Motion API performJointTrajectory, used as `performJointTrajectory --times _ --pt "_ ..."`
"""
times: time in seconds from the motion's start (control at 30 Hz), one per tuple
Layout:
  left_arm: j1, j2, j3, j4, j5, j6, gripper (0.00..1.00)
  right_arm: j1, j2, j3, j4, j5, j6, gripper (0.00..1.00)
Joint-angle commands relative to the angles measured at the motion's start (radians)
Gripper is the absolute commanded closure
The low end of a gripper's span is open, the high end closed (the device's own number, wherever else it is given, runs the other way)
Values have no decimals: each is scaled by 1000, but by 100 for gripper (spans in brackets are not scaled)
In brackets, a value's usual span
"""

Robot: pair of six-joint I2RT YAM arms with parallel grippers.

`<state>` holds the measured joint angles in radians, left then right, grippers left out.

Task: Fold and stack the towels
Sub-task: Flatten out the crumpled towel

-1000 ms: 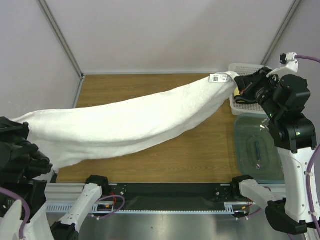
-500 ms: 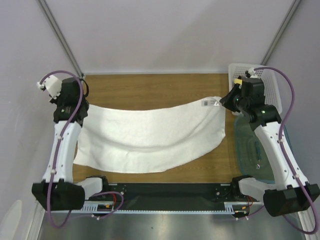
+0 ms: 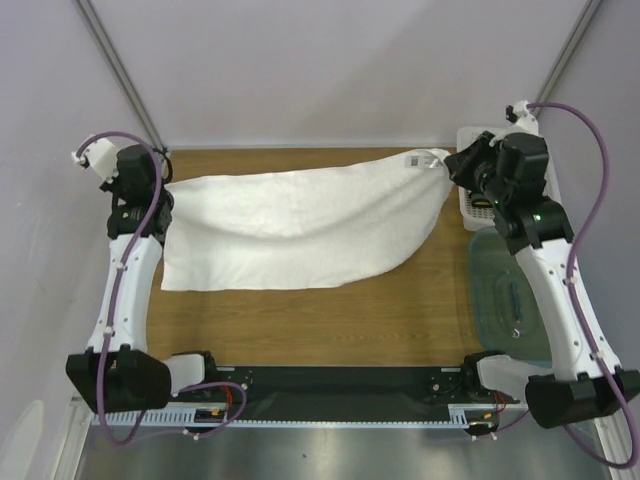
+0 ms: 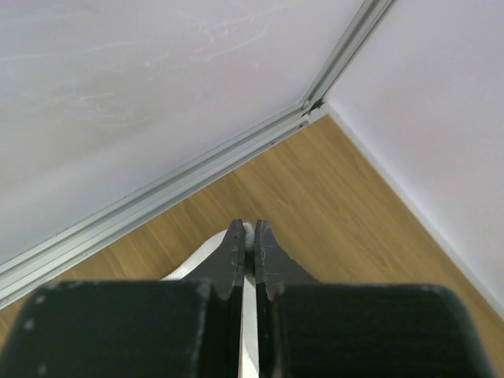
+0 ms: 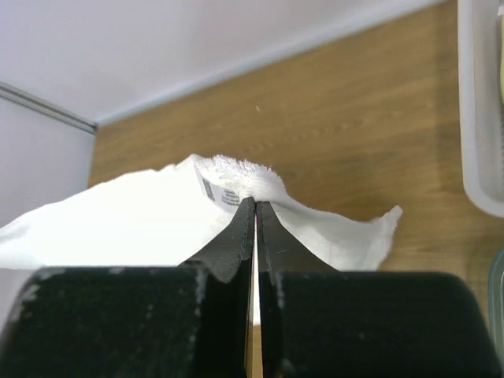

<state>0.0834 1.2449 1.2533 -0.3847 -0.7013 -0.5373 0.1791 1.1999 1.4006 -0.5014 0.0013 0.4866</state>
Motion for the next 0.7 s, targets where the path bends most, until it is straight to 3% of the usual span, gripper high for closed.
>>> performJointTrajectory --times 0.0,0.47,0.67 --pt "12 -139 64 26 -4 48 100 -6 -118 80 44 9 -40 100" --pt "12 -429 96 -218 -56 76 100 -6 -327 106 -123 11 -36 100" --pt "12 -489 219 -387 -107 120 100 -6 -370 254 -370 83 -17 100"
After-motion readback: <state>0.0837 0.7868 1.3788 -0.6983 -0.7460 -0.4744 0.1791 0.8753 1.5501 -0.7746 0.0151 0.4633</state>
